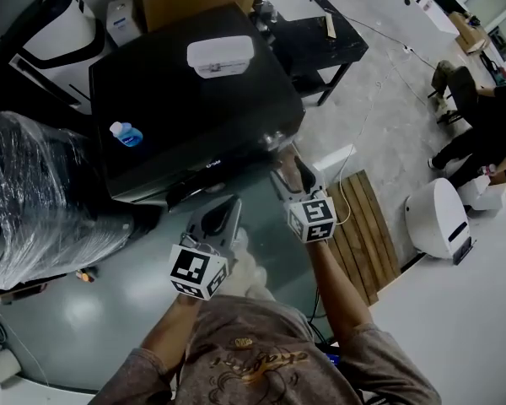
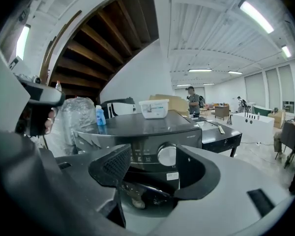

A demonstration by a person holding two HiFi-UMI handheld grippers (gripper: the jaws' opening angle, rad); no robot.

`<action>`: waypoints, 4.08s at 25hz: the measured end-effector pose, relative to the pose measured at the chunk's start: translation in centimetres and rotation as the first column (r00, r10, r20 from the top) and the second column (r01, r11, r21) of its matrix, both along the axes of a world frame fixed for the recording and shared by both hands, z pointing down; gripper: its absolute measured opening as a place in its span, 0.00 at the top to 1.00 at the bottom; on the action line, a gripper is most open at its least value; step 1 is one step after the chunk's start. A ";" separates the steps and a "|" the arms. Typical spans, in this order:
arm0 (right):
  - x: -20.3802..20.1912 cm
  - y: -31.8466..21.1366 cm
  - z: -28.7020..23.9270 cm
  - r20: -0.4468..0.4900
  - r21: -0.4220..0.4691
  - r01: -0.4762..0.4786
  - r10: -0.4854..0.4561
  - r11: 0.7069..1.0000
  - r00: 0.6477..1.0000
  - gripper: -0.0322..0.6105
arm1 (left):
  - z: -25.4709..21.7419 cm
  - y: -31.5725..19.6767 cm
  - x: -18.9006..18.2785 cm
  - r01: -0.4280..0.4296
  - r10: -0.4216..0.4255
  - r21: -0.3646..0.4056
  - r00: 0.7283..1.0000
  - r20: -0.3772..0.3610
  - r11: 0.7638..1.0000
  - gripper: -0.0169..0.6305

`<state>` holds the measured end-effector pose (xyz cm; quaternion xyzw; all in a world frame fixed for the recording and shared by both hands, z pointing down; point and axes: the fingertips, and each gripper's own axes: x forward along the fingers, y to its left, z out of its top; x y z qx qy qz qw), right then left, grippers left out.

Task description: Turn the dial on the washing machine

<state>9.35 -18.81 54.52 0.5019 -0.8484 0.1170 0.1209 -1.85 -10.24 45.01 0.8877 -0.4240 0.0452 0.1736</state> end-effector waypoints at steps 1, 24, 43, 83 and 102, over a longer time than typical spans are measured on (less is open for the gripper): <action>-0.1 -0.8 0.6 -0.020 -0.004 0.002 -0.002 1.000 1.000 0.56 | 0.3 -0.2 -0.1 0.002 -0.002 -0.005 1.000 0.004 1.000 0.99; -0.1 -8.0 7.4 -0.157 -0.047 -0.005 -0.003 0.999 0.988 0.56 | 3.3 -2.3 -1.2 0.001 0.003 -0.089 0.999 0.043 0.996 0.99; 0.7 -8.2 7.6 0.360 -0.259 -0.065 0.159 0.964 0.919 0.56 | 3.3 -2.4 -0.8 -0.021 0.025 -0.087 0.999 0.045 0.996 0.99; 0.2 -8.1 7.7 -0.006 -0.197 -0.036 0.036 0.980 0.999 0.54 | 3.8 -2.0 -0.8 -0.026 0.031 -0.101 0.998 0.048 0.995 0.99; 0.8 -8.2 8.1 0.427 -0.381 -0.048 0.222 0.923 0.877 0.55 | 3.9 -2.1 -0.4 -0.029 0.034 -0.102 0.998 0.051 0.994 0.99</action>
